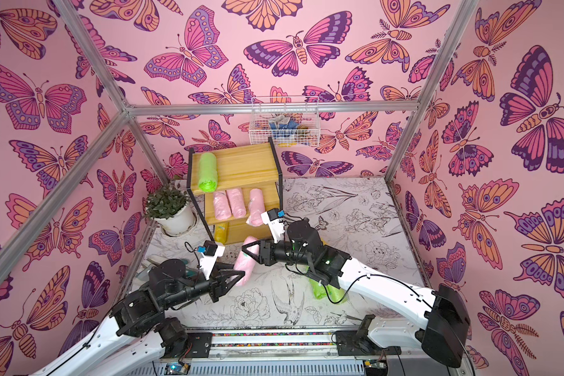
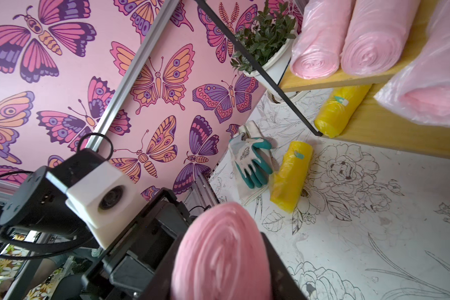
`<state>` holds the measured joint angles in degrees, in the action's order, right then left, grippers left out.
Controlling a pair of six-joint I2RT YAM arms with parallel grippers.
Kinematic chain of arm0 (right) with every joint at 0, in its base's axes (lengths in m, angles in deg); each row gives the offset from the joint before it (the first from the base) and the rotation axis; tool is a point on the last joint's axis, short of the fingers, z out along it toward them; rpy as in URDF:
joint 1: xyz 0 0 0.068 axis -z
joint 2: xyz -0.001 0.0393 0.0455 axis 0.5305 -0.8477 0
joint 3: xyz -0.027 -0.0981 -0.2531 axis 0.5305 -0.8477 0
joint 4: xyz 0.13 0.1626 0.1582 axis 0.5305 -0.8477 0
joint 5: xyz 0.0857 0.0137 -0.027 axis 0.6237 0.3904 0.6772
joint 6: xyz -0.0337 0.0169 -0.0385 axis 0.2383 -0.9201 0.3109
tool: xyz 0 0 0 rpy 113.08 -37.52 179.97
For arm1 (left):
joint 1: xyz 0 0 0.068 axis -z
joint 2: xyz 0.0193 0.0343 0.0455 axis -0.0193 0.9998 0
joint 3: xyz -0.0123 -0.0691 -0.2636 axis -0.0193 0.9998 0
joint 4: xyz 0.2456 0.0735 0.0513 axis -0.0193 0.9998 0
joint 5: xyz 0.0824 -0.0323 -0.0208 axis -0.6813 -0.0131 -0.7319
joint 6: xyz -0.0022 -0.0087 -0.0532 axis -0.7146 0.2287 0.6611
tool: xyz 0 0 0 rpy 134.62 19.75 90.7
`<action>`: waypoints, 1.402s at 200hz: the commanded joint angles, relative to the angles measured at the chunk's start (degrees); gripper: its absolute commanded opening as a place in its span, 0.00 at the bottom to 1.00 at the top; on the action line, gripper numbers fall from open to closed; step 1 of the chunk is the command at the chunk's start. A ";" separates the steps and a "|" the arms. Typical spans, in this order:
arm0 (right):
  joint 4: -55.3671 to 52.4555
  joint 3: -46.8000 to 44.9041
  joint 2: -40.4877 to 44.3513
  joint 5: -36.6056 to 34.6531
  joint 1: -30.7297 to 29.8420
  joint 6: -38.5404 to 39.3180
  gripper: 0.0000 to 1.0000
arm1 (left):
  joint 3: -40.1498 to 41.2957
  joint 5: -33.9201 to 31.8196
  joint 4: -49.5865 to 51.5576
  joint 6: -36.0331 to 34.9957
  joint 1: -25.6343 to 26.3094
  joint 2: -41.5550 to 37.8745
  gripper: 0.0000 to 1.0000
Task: Sort the rolls of trash bags by color and place them on the shelf
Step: Pick up the roll of trash bags from the center of the board.
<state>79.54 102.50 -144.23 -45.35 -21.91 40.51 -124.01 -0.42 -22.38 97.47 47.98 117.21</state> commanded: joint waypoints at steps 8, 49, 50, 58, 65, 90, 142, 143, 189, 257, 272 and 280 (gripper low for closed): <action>-3.20 1.51 1.36 -2.51 -0.05 0.78 0.08 | -2.29 0.53 -2.18 -0.07 0.59 0.90 0.00; -4.02 1.48 1.11 -2.83 -0.10 0.31 0.00 | -4.70 -0.62 -2.07 -0.96 0.68 4.63 0.67; -4.06 1.48 1.07 -2.81 -0.10 0.35 0.00 | -4.74 -0.70 -2.05 -1.04 0.68 4.67 0.68; -4.07 1.57 1.03 -2.78 -0.10 0.12 0.00 | -5.28 -1.20 -2.04 -1.58 0.68 5.38 0.72; -3.86 1.57 0.94 -2.70 -0.10 -0.10 0.00 | -5.69 -1.32 -2.07 -2.26 0.68 6.01 0.72; -3.57 1.86 0.42 -2.14 -0.10 -0.93 0.00 | -7.53 -1.24 -2.16 -4.22 0.76 8.03 0.74; -2.00 1.90 -0.05 -1.45 -0.10 -3.70 0.00 | -8.85 1.24 -3.06 -5.32 1.11 12.20 0.71; -2.04 1.91 -0.04 -1.46 -0.10 -3.72 0.00 | -8.80 1.33 -3.02 -5.29 1.16 12.24 0.71; -3.60 4.47 -0.82 0.61 -0.10 -4.11 0.00 | -7.74 1.44 -3.07 -5.69 2.13 13.96 0.69; -1.50 4.86 -0.59 2.71 -0.19 -6.63 0.00 | -7.19 -0.94 -3.03 -5.37 2.26 17.49 0.69; -2.49 5.08 -0.14 2.60 -0.19 -6.09 0.00 | -7.15 -1.66 -3.07 -5.10 2.26 17.64 0.68; -2.76 5.15 -0.04 2.73 -0.16 -6.03 0.00 | -7.14 -2.03 -3.08 -4.93 2.26 17.68 0.66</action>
<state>73.56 104.82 -145.72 -44.34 -21.74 34.59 -131.77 -2.21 -24.61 92.75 49.94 134.96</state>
